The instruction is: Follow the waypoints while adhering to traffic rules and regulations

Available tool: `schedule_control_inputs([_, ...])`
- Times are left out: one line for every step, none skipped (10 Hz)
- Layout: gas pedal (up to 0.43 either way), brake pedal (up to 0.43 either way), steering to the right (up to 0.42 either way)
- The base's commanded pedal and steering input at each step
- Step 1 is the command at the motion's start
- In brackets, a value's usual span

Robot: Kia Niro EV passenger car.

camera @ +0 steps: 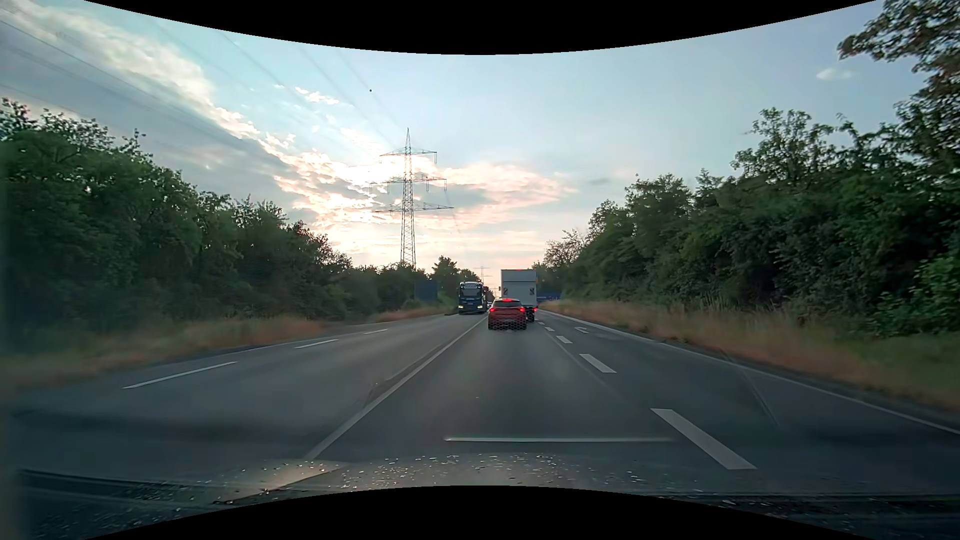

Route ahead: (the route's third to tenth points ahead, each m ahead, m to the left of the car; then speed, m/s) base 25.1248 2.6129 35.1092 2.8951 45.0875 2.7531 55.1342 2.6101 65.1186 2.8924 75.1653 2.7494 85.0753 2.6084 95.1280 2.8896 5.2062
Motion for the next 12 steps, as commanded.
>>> schedule_control_inputs([0.0,0.0,-0.005])
schedule_control_inputs([0.0,0.0,-0.005])
schedule_control_inputs([0.0,0.0,-0.005])
schedule_control_inputs([0.0,0.006,-0.005])
schedule_control_inputs([0.0,0.012,-0.005])
schedule_control_inputs([0.0,0.03,-0.005])
schedule_control_inputs([0.0,0.055,-0.005])
schedule_control_inputs([0.0,0.067,-0.005])
schedule_control_inputs([0.0,0.085,-0.005])
schedule_control_inputs([0.0,0.091,-0.005])
schedule_control_inputs([0.0,0.091,-0.005])
schedule_control_inputs([0.0,0.098,-0.005])
